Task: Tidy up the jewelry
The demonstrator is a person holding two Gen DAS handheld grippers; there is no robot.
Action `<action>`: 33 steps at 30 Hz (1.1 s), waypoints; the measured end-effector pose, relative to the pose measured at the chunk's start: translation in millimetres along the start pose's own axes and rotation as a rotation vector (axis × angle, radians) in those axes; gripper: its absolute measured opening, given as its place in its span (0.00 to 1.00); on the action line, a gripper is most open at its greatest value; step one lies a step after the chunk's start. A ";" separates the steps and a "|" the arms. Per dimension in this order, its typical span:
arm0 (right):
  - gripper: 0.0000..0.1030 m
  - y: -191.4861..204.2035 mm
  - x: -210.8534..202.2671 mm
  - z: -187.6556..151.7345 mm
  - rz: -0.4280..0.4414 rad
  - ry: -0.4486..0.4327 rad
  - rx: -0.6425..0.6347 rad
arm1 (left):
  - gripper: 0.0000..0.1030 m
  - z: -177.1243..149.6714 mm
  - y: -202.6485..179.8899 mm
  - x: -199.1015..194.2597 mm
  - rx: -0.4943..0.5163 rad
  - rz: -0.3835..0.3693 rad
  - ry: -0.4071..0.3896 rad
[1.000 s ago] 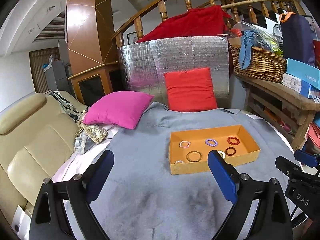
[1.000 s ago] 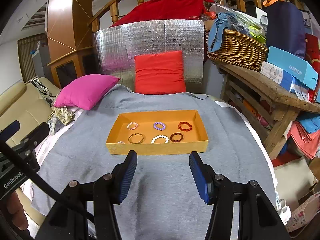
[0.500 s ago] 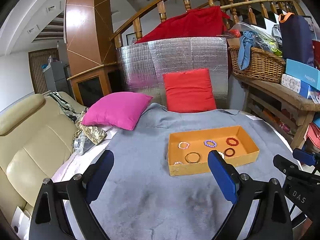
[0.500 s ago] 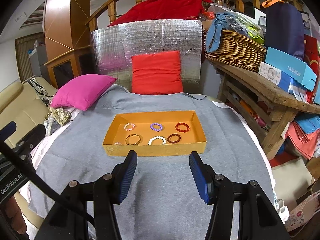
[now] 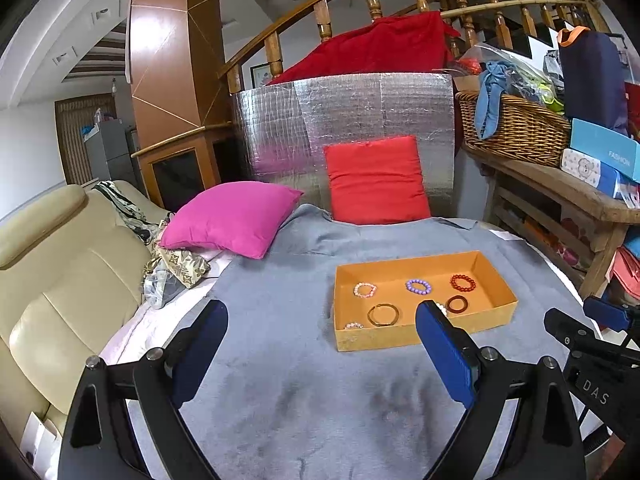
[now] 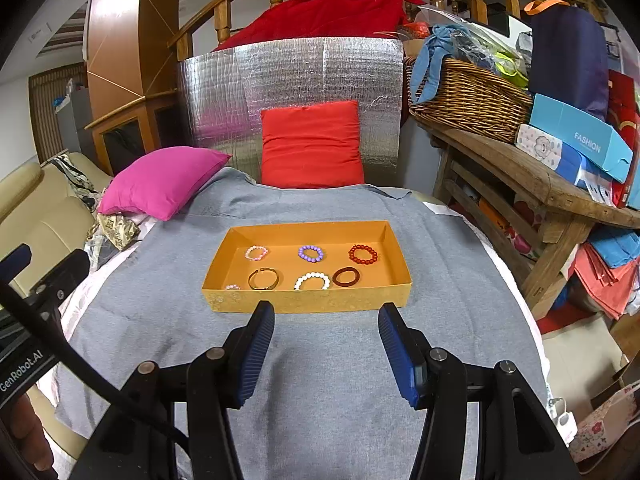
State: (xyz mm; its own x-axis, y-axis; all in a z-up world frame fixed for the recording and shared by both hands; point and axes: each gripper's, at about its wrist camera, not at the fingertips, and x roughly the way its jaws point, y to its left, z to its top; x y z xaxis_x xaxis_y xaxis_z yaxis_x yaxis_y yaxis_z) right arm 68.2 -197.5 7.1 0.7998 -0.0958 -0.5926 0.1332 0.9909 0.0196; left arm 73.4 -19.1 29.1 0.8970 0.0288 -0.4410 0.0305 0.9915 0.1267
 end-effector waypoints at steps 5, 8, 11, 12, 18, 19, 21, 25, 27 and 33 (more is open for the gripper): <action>0.57 0.0 0.8 0.6 -0.001 -0.001 -0.003 | 0.92 -0.4 -1.5 1.8 0.000 -0.005 0.003; 0.57 -0.9 2.7 1.5 -0.001 -0.001 -0.001 | 0.92 0.3 -1.8 2.9 0.000 -0.007 0.003; 0.57 -2.0 3.8 2.0 -0.005 -0.001 -0.003 | 0.92 0.5 -2.6 5.2 -0.003 -0.010 0.005; 0.57 -2.4 4.7 2.4 -0.006 -0.001 -0.002 | 0.92 0.9 -1.5 6.1 -0.004 -0.010 0.006; 0.57 -2.4 8.9 3.8 -0.012 0.004 -0.007 | 0.92 0.7 1.3 12.3 -0.009 -0.018 0.014; 0.57 -2.1 10.3 4.1 -0.013 0.005 -0.008 | 0.92 0.6 1.9 13.4 -0.010 -0.017 0.014; 0.57 -1.2 12.1 4.7 -0.015 0.008 -0.009 | 0.92 1.1 2.4 16.2 -0.013 -0.022 0.017; 0.57 1.3 17.4 6.2 -0.018 0.014 -0.011 | 0.92 2.3 3.4 21.6 -0.013 -0.024 0.018; 0.57 2.7 20.3 7.3 -0.020 0.016 -0.013 | 0.92 2.9 4.3 24.4 -0.015 -0.022 0.018; 0.57 6.6 28.4 10.4 -0.027 0.020 -0.020 | 0.92 3.3 4.9 33.0 -0.018 -0.031 0.023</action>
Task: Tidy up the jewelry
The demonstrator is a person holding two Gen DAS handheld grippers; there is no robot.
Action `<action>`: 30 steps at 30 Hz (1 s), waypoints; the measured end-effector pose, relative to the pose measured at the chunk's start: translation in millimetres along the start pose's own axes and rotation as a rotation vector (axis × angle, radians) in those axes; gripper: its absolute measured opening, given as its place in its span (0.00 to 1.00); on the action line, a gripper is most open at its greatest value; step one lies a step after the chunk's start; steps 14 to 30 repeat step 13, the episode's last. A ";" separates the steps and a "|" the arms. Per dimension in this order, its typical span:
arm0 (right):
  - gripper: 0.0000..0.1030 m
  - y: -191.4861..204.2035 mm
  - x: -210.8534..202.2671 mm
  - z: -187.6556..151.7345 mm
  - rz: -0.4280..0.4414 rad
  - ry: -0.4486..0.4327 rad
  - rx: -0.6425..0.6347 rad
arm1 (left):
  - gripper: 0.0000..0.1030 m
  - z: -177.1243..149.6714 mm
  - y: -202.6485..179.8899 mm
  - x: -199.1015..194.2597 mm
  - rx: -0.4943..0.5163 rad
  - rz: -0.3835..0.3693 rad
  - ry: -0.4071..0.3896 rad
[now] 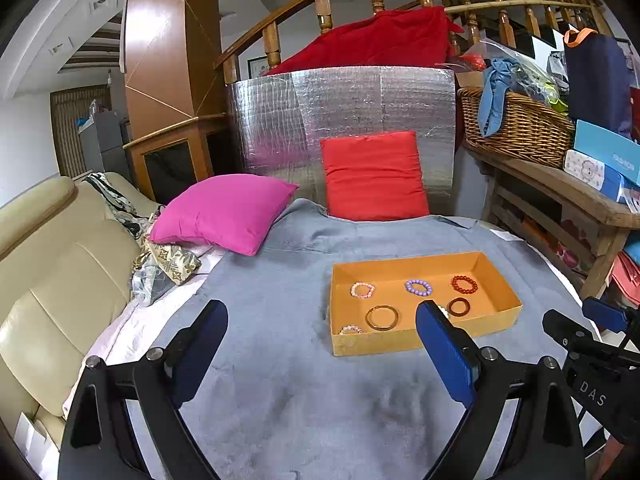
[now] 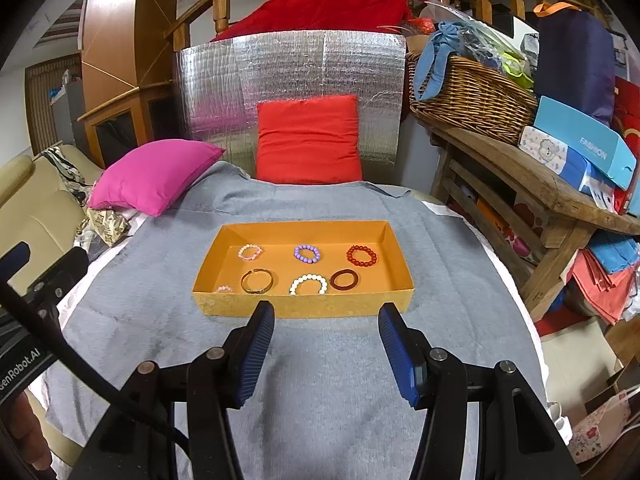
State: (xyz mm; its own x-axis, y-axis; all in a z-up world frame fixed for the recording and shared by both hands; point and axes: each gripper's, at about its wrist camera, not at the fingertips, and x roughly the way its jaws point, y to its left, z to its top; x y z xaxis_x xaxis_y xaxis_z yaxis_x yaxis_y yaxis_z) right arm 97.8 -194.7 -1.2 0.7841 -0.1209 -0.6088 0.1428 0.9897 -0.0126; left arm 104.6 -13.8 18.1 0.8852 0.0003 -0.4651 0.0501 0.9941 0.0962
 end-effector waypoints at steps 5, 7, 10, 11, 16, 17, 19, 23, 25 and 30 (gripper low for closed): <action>0.57 1.3 9.3 2.5 -0.004 0.008 0.003 | 0.92 2.1 1.0 7.2 0.003 0.001 -0.001; 0.57 2.0 14.1 3.7 -0.006 0.013 0.003 | 0.92 2.9 2.0 10.1 0.001 -0.004 -0.003; 0.57 2.6 20.2 5.6 -0.007 0.018 0.004 | 0.92 4.0 1.2 13.4 0.005 -0.006 -0.016; 0.57 3.0 22.9 6.7 -0.008 0.020 0.005 | 0.92 3.8 -0.2 14.6 0.015 -0.014 -0.025; 0.57 2.8 28.0 8.4 -0.009 0.022 0.008 | 0.92 3.3 -2.7 20.0 0.026 -0.010 -0.027; 0.57 2.8 28.0 8.4 -0.009 0.022 0.008 | 0.92 3.3 -2.7 20.0 0.026 -0.010 -0.027; 0.57 2.8 28.0 8.4 -0.009 0.022 0.008 | 0.92 3.3 -2.7 20.0 0.026 -0.010 -0.027; 0.57 2.8 28.0 8.4 -0.009 0.022 0.008 | 0.92 3.3 -2.7 20.0 0.026 -0.010 -0.027; 0.57 2.8 28.0 8.4 -0.009 0.022 0.008 | 0.92 3.3 -2.7 20.0 0.026 -0.010 -0.027; 0.57 2.8 28.0 8.4 -0.009 0.022 0.008 | 0.92 3.3 -2.7 20.0 0.026 -0.010 -0.027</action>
